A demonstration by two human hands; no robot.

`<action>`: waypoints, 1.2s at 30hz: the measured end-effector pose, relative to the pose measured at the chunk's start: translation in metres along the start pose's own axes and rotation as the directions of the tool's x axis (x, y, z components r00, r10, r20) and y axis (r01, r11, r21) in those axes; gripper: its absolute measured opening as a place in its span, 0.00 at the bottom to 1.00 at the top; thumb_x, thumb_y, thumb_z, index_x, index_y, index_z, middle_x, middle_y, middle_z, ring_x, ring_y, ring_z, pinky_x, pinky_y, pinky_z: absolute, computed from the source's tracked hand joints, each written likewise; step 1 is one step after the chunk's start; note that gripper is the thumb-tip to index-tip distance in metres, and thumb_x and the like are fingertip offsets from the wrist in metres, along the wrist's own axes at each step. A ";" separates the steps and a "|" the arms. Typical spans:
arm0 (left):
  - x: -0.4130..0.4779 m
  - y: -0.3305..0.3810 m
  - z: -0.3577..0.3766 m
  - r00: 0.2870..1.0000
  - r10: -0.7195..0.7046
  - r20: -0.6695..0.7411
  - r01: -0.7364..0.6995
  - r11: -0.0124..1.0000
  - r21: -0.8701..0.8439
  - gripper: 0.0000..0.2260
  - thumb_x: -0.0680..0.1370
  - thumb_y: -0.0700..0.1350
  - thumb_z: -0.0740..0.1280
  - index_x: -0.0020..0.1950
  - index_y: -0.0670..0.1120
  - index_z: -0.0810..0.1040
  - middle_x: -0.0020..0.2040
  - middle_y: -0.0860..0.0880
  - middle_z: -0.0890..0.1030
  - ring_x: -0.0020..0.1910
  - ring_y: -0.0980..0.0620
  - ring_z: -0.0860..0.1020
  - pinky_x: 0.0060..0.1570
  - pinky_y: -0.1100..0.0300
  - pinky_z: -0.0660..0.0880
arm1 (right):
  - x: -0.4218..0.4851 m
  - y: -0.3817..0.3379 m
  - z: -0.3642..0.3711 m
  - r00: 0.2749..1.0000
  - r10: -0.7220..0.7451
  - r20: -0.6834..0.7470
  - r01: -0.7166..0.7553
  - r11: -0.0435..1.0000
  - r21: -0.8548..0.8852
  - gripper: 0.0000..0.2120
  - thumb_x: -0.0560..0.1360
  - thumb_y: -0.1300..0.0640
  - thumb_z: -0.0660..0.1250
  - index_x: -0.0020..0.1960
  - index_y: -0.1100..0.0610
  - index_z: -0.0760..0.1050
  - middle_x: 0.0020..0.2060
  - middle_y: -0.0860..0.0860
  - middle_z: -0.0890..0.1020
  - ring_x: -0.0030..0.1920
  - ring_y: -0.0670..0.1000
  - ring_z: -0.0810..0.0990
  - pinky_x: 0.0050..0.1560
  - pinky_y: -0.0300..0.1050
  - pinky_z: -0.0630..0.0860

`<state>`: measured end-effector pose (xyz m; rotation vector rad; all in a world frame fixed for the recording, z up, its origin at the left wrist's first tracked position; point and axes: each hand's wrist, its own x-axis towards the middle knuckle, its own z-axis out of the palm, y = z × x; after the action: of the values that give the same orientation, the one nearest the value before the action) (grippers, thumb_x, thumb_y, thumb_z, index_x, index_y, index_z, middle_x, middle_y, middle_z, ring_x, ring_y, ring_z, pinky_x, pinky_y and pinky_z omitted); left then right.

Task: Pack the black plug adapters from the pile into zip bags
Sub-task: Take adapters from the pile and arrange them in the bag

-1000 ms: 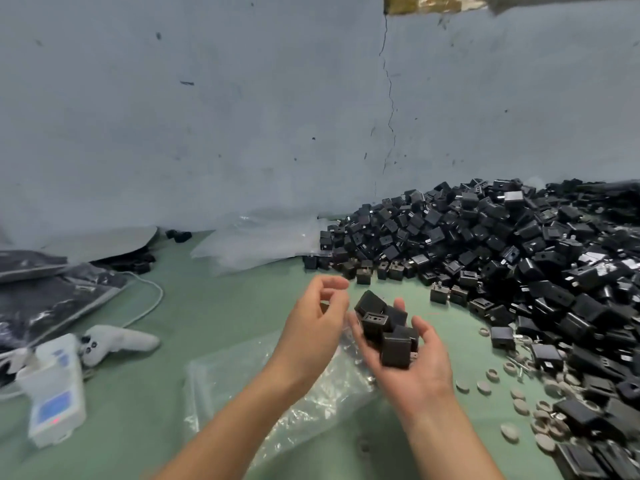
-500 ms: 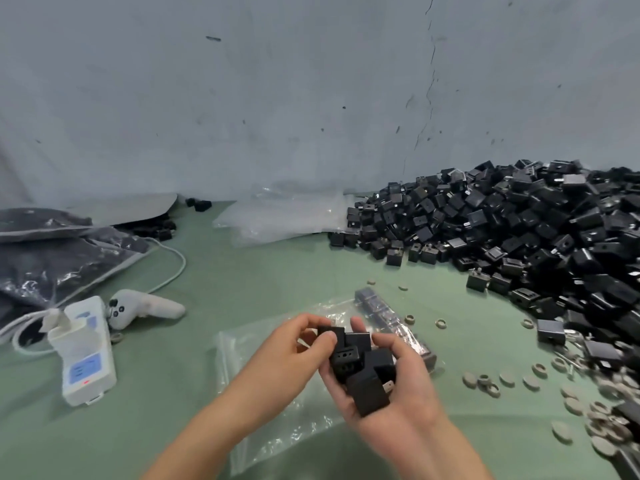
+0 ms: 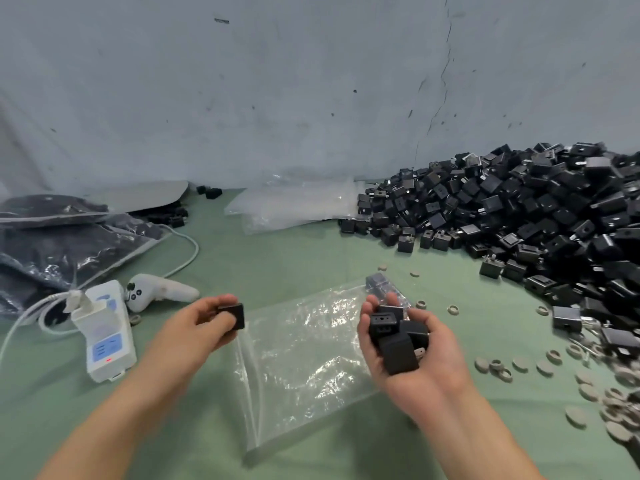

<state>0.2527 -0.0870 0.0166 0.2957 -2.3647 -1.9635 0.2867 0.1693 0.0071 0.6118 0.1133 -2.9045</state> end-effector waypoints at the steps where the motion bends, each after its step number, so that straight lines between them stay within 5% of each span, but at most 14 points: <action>1: -0.002 -0.004 -0.011 0.999 0.039 -0.014 -0.036 0.978 0.205 0.11 0.79 0.36 0.66 0.53 0.52 0.81 0.51 0.47 0.84 0.46 0.49 0.83 0.51 0.59 0.80 | 0.000 -0.003 0.000 1.000 -0.016 0.003 0.016 1.000 0.012 0.12 0.75 0.57 0.61 0.55 0.55 0.81 0.54 0.59 0.84 0.44 0.59 0.83 0.39 0.54 0.84; 3: -0.008 -0.009 -0.026 0.995 0.101 -0.001 -0.090 0.893 0.441 0.11 0.78 0.40 0.69 0.53 0.57 0.79 0.50 0.53 0.83 0.45 0.51 0.82 0.47 0.58 0.76 | 0.001 -0.007 -0.001 0.999 -0.035 0.008 0.034 0.999 0.022 0.12 0.75 0.57 0.61 0.54 0.55 0.81 0.51 0.59 0.85 0.43 0.58 0.83 0.38 0.53 0.84; 5: -0.011 -0.016 -0.033 0.994 0.110 0.009 -0.100 0.868 0.486 0.09 0.78 0.43 0.70 0.55 0.56 0.79 0.49 0.54 0.83 0.41 0.53 0.82 0.44 0.57 0.76 | 0.002 -0.006 -0.003 0.999 -0.041 0.004 0.041 0.999 0.011 0.12 0.76 0.57 0.61 0.53 0.56 0.81 0.50 0.60 0.84 0.42 0.58 0.83 0.38 0.53 0.84; 9: -0.011 -0.035 -0.034 0.999 0.007 -0.049 0.010 0.944 0.329 0.05 0.79 0.39 0.68 0.53 0.47 0.80 0.39 0.46 0.84 0.26 0.57 0.79 0.29 0.66 0.76 | 0.005 0.000 -0.007 0.999 -0.048 -0.006 0.048 0.999 -0.024 0.11 0.77 0.57 0.61 0.54 0.55 0.81 0.49 0.60 0.85 0.44 0.58 0.83 0.38 0.53 0.84; 13: -0.014 -0.047 -0.028 0.994 -0.091 0.058 0.080 0.983 0.166 0.08 0.79 0.34 0.67 0.53 0.46 0.80 0.45 0.42 0.83 0.31 0.54 0.82 0.36 0.64 0.80 | 0.012 0.001 -0.005 0.998 -0.064 -0.015 0.063 0.997 -0.048 0.11 0.77 0.57 0.61 0.54 0.56 0.81 0.50 0.60 0.84 0.44 0.58 0.83 0.38 0.53 0.84; 16: -0.014 -0.050 -0.023 0.989 -0.010 0.145 -0.033 0.956 0.291 0.10 0.76 0.37 0.70 0.53 0.51 0.82 0.43 0.49 0.85 0.36 0.56 0.82 0.46 0.65 0.77 | 0.020 -0.001 0.001 0.996 -0.088 -0.025 0.085 0.991 -0.099 0.11 0.77 0.57 0.60 0.54 0.56 0.80 0.49 0.60 0.84 0.44 0.58 0.82 0.39 0.53 0.84; 19: -0.013 -0.054 -0.017 0.968 0.129 0.213 -0.217 0.859 0.464 0.07 0.76 0.48 0.72 0.52 0.58 0.79 0.37 0.62 0.81 0.33 0.63 0.75 0.38 0.70 0.71 | 0.026 -0.007 0.005 0.994 -0.104 -0.029 0.100 0.988 -0.121 0.11 0.77 0.57 0.60 0.54 0.55 0.79 0.49 0.59 0.85 0.44 0.58 0.82 0.40 0.53 0.84; 22: -0.008 -0.058 -0.011 0.955 0.200 0.219 -0.288 0.803 0.521 0.06 0.74 0.59 0.71 0.49 0.61 0.79 0.32 0.57 0.75 0.30 0.60 0.69 0.35 0.65 0.69 | 0.031 -0.012 0.003 0.992 -0.119 -0.029 0.115 0.987 -0.115 0.11 0.76 0.58 0.60 0.54 0.55 0.80 0.49 0.58 0.85 0.45 0.57 0.83 0.39 0.52 0.84; 27: 0.001 -0.049 0.000 0.979 0.074 0.188 -0.159 0.855 0.493 0.19 0.72 0.66 0.70 0.43 0.50 0.83 0.28 0.54 0.73 0.24 0.59 0.66 0.26 0.64 0.63 | 0.034 -0.014 0.000 0.991 -0.128 -0.027 0.124 0.984 -0.128 0.12 0.76 0.58 0.60 0.54 0.56 0.80 0.48 0.58 0.85 0.44 0.57 0.83 0.39 0.53 0.83; 30: 0.003 -0.041 0.005 0.974 -0.053 0.221 -0.043 0.912 0.408 0.17 0.74 0.61 0.72 0.46 0.46 0.84 0.24 0.53 0.72 0.22 0.56 0.68 0.23 0.65 0.64 | 0.035 -0.015 0.001 0.990 -0.135 -0.028 0.130 0.983 -0.132 0.11 0.76 0.59 0.60 0.53 0.56 0.80 0.48 0.58 0.85 0.45 0.57 0.82 0.40 0.53 0.84; 36: -0.003 -0.030 0.005 0.875 -0.218 0.433 0.196 0.976 0.096 0.20 0.70 0.53 0.75 0.58 0.47 0.82 0.44 0.49 0.83 0.36 0.52 0.72 0.31 0.63 0.71 | 0.036 -0.018 0.001 0.990 -0.138 -0.034 0.132 0.982 -0.132 0.11 0.76 0.58 0.60 0.52 0.56 0.80 0.47 0.58 0.85 0.45 0.57 0.82 0.40 0.53 0.84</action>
<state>0.2586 -0.0869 -0.0131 0.1142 -2.7595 -2.2780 0.2506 0.1818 -0.0064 0.6680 0.3600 -2.9837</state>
